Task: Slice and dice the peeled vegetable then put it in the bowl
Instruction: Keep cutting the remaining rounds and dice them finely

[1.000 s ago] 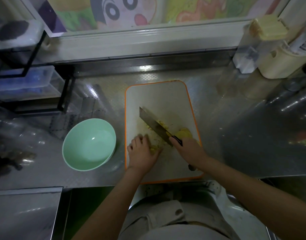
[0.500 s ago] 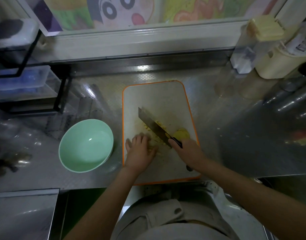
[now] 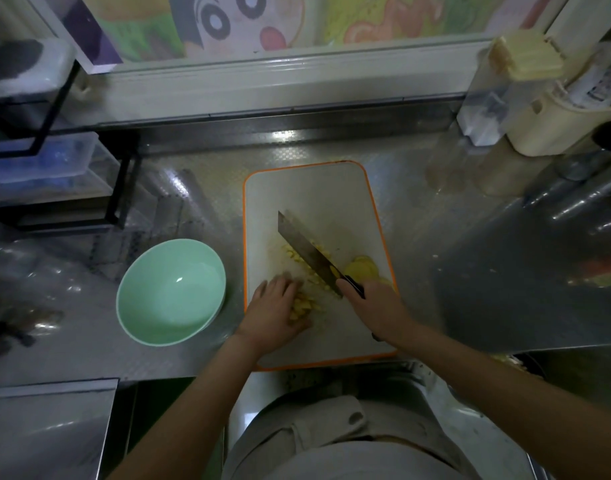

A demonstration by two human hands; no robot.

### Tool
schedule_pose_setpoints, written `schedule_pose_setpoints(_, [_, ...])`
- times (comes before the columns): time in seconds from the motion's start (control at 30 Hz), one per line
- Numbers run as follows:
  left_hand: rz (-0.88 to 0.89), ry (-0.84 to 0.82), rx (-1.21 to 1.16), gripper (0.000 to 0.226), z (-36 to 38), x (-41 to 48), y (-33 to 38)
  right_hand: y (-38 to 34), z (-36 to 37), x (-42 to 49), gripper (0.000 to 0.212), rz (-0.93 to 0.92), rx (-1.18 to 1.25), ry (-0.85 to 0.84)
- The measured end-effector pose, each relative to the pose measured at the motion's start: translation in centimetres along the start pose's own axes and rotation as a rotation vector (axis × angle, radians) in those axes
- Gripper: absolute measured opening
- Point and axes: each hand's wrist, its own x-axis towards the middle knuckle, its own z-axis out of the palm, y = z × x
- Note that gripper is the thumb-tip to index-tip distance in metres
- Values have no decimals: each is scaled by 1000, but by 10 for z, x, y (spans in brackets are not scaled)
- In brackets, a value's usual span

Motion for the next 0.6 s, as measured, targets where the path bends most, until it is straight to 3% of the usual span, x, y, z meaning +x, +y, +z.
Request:
schedule_pose_setpoints(0.13, [25,20,52,59,4,-3,-2,-7,0,-14,49,16,27,-48])
schedule_pose_setpoints(0.43, [-162,66,135,47,25,-3,18,-15,9,-37,31,-7,7,-130])
schedule_pose_setpoints(0.6, [-213,130,77,50,29,-5,26,-18,12,-38,45,8,52,-81])
